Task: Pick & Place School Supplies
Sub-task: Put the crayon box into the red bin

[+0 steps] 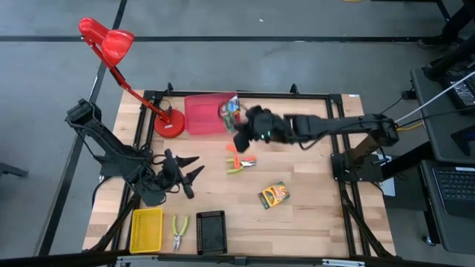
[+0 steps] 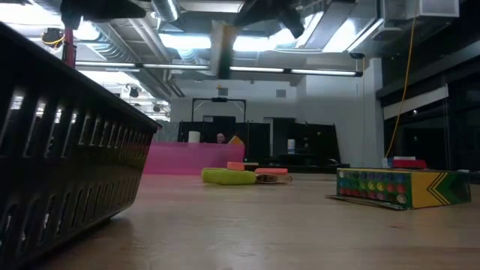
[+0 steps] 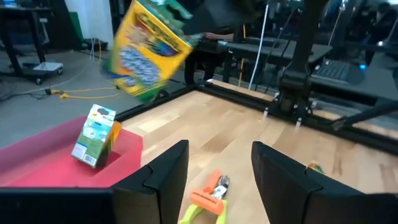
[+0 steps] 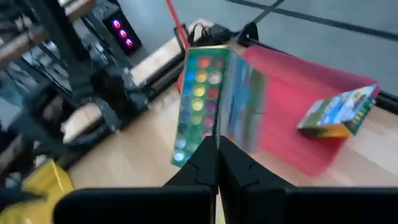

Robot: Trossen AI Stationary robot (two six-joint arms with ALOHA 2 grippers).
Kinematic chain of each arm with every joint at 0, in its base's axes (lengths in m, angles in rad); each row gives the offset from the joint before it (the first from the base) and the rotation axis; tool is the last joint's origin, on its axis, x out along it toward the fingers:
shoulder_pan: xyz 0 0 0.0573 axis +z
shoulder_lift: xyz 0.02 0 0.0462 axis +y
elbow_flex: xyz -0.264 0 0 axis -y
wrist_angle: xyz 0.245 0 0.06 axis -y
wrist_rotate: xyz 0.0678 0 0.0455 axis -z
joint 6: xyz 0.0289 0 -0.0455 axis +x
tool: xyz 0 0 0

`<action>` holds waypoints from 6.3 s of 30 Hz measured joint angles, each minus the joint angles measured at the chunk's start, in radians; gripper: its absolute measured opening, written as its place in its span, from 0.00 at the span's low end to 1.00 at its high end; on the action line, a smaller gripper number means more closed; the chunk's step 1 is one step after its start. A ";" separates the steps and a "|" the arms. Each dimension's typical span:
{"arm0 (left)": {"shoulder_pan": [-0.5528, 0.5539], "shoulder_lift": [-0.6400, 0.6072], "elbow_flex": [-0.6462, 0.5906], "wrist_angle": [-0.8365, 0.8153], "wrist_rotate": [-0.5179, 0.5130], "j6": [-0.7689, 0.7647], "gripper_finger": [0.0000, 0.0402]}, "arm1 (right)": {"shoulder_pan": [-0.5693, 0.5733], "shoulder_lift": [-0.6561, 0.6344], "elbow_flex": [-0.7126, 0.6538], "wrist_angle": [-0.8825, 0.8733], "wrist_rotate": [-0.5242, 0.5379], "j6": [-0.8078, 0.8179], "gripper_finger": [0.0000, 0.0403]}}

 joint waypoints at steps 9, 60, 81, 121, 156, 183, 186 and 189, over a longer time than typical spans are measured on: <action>0.001 0.000 0.000 0.047 -0.022 0.017 0.40 | -0.178 0.001 0.000 0.145 -0.208 -0.011 0.00; 0.016 -0.002 0.000 0.256 -0.021 0.192 0.40 | -0.467 0.326 -0.001 0.340 -0.470 0.228 0.00; 0.009 -0.002 0.000 0.263 -0.021 0.191 0.40 | -0.467 0.326 -0.001 0.237 -0.435 0.156 0.02; 0.009 -0.026 0.000 0.260 -0.012 0.223 0.40 | -0.386 0.236 -0.002 0.167 -0.516 -0.045 0.12; 0.034 -0.176 0.075 -0.388 0.577 -0.191 0.42 | 0.549 0.091 -0.256 -0.450 -0.360 0.564 0.24; 0.036 -0.138 0.076 -0.287 0.579 -0.246 0.43 | 0.378 0.066 -0.511 -0.020 -0.414 0.705 0.17; 0.036 -0.137 0.076 -0.299 0.580 -0.265 0.43 | 0.304 0.066 -0.511 0.003 -0.380 0.673 0.17; 0.036 -0.133 0.076 -0.307 0.581 -0.281 0.43 | 0.240 0.066 -0.511 0.030 -0.368 0.625 0.17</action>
